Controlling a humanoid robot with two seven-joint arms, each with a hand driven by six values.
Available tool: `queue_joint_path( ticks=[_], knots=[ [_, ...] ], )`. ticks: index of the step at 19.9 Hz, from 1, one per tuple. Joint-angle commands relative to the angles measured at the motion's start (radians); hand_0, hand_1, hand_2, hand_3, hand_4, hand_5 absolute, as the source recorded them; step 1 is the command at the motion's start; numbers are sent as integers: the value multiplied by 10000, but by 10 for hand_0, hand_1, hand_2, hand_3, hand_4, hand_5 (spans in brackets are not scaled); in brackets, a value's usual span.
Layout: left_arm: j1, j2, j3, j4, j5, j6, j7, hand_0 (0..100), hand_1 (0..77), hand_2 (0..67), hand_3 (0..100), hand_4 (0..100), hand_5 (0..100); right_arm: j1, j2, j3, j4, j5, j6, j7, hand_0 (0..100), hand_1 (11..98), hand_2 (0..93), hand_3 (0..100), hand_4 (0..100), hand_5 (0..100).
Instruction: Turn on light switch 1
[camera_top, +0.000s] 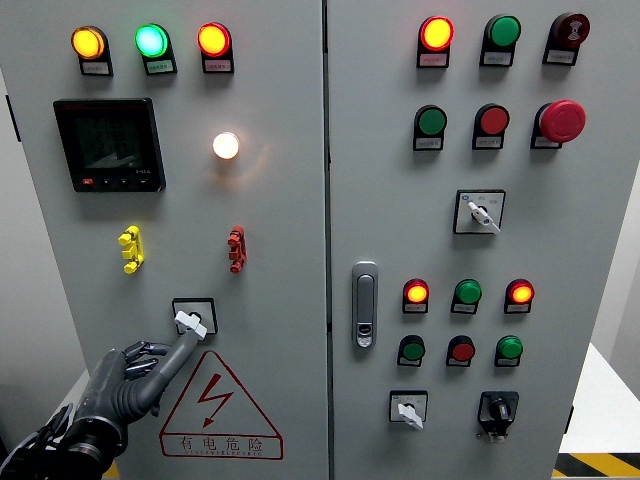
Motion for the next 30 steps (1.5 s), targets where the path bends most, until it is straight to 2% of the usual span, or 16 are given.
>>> queue_joint_path(
  ticks=[1,3,6,8,10,12,14,15,18,20,21,22,24,26,28,30],
  knots=[
    [624,0,-145,-262,-19,-11,-807,0,491,533,998,1000,904,-1,4,0,-2,1,-13,0,0,196,0,194,192,107],
    [1223,16,-375,-370,-141,-179,-1483,0,506,535,1000,1000,881,-1,-11,0,-2,1,-13,0,0,196,0,194,192,107],
    [1914,0,-712,-401,-1302,-1097,-2557,0,507,578,1000,1000,871,-1,4,0,13,1,2,0,0,196,0,194,192,107],
    [2161,61,-835,-356,-2376,-1559,-2743,0,504,590,1000,1000,887,-1,4,0,13,1,2,0,0,196,0,194,192,107],
    [2467,230,-867,-279,-3344,-1591,-2851,0,494,591,1000,1000,866,-1,4,0,13,1,2,0,0,196,0,194,192,107],
    [3033,307,-851,-202,-4051,-1607,-2867,0,490,585,994,1000,813,-1,-11,0,-2,1,2,0,0,195,0,194,192,107],
    [3784,414,-806,-34,-4451,-1774,-3095,0,480,527,897,985,723,-1,4,0,13,1,2,0,0,195,0,194,192,106],
    [4213,566,-775,164,-4589,-2034,-3431,0,475,495,849,932,680,-1,4,0,-2,1,2,0,0,195,0,194,192,106],
    [5517,1057,-668,824,-4805,-2831,-4429,0,429,332,629,784,645,-1,4,0,-2,1,2,0,0,195,0,194,192,107],
    [6346,1410,-393,1482,-5111,-3079,-4966,0,388,299,509,689,630,-1,4,0,-2,1,2,0,0,195,0,194,192,107],
    [6623,1624,-194,1880,-5340,-3110,-5211,0,353,282,443,627,616,-1,4,0,13,1,2,0,0,195,0,194,192,106],
    [6853,1900,142,2477,-5677,-3125,-5654,0,317,263,408,612,614,-1,4,0,13,1,-13,0,0,196,0,194,192,106],
    [7085,2406,954,3688,-6153,-3110,-6574,0,272,246,373,593,612,-1,4,0,13,1,2,0,0,196,0,194,192,106],
    [7071,2699,1813,5205,-6354,-3110,-7449,0,244,237,357,578,602,-1,4,0,13,1,2,0,0,196,0,194,192,106],
    [6888,2746,2565,6936,-6629,-3110,-8201,0,182,230,358,577,602,-1,4,0,13,1,-13,0,0,196,0,194,192,106],
    [6399,2746,3302,8717,-7089,-3110,-8785,0,157,225,379,593,600,-1,-11,0,-2,1,2,0,0,196,0,194,192,107]
  ],
)
